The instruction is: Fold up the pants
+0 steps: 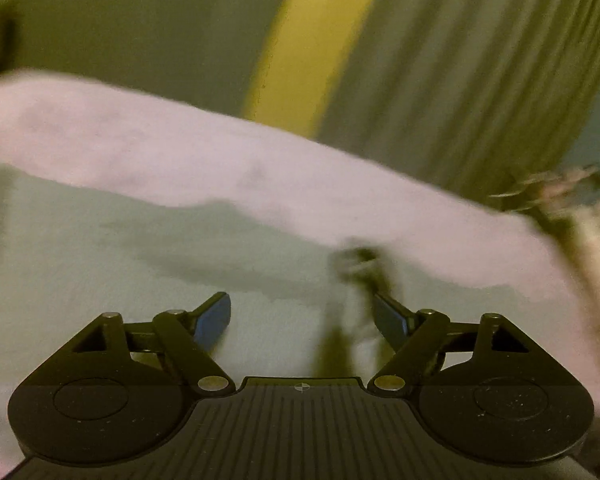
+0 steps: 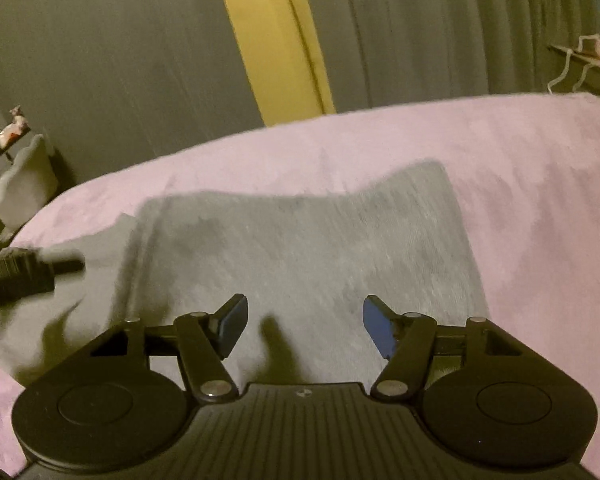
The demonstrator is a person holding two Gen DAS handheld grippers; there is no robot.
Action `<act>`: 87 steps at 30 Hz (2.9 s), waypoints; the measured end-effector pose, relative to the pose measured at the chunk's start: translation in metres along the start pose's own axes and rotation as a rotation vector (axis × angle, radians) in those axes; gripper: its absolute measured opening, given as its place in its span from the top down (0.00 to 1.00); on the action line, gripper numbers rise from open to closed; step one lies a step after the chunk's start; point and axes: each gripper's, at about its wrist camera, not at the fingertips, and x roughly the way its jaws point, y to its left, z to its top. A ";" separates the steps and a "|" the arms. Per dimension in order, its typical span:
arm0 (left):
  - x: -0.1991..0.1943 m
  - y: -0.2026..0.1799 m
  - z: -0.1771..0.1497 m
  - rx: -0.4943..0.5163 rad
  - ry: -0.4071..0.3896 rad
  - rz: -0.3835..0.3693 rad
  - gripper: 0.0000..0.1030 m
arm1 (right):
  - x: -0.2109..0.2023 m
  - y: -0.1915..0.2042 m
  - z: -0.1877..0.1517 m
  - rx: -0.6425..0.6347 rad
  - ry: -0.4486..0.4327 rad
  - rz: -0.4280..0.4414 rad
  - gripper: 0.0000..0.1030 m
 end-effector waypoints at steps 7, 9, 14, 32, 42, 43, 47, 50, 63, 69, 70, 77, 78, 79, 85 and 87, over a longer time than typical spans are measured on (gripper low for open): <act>0.062 -0.010 0.032 -0.069 0.175 -0.196 0.33 | 0.000 -0.027 0.001 0.123 0.005 0.007 0.31; 0.078 -0.013 0.035 -0.087 0.222 -0.221 0.45 | -0.003 -0.031 0.003 0.139 0.004 0.004 0.29; 0.101 -0.015 0.040 -0.115 0.241 -0.241 0.76 | -0.015 -0.047 -0.004 0.169 0.015 0.002 0.25; 0.051 -0.007 0.016 -0.005 0.053 0.120 0.45 | -0.015 -0.053 -0.018 0.130 0.026 0.004 0.23; 0.022 -0.014 -0.050 0.053 0.168 0.137 0.82 | -0.010 -0.042 -0.024 0.047 0.021 -0.023 0.15; 0.017 -0.016 -0.048 0.061 0.161 0.156 0.82 | -0.011 -0.041 -0.025 0.042 0.021 -0.024 0.15; -0.011 -0.019 -0.049 0.125 0.099 0.298 0.71 | -0.011 -0.046 -0.026 0.051 0.015 -0.017 0.12; -0.031 -0.010 -0.047 0.096 0.076 0.339 0.60 | -0.009 -0.045 -0.028 0.036 0.016 -0.015 0.09; -0.115 0.084 -0.017 -0.138 -0.073 0.558 0.08 | 0.004 -0.026 -0.036 -0.116 0.042 -0.066 0.03; -0.147 0.162 -0.023 -0.373 -0.145 0.543 0.08 | 0.005 -0.024 -0.038 -0.128 0.044 -0.075 0.03; -0.146 0.169 -0.025 -0.385 -0.146 0.531 0.08 | 0.006 -0.024 -0.039 -0.127 0.043 -0.075 0.03; -0.121 0.199 -0.018 -0.379 -0.127 0.503 0.08 | 0.009 -0.021 -0.039 -0.135 0.054 -0.087 0.03; -0.116 0.200 -0.015 -0.366 -0.116 0.505 0.08 | 0.010 -0.021 -0.038 -0.133 0.054 -0.088 0.03; -0.112 0.200 -0.013 -0.358 -0.104 0.517 0.08 | 0.010 -0.021 -0.038 -0.131 0.055 -0.090 0.03; -0.086 0.208 -0.010 -0.341 -0.036 0.545 0.08 | 0.013 -0.019 -0.036 -0.131 0.054 -0.103 0.03; -0.083 0.209 -0.011 -0.323 -0.037 0.548 0.07 | 0.014 -0.018 -0.037 -0.137 0.047 -0.110 0.03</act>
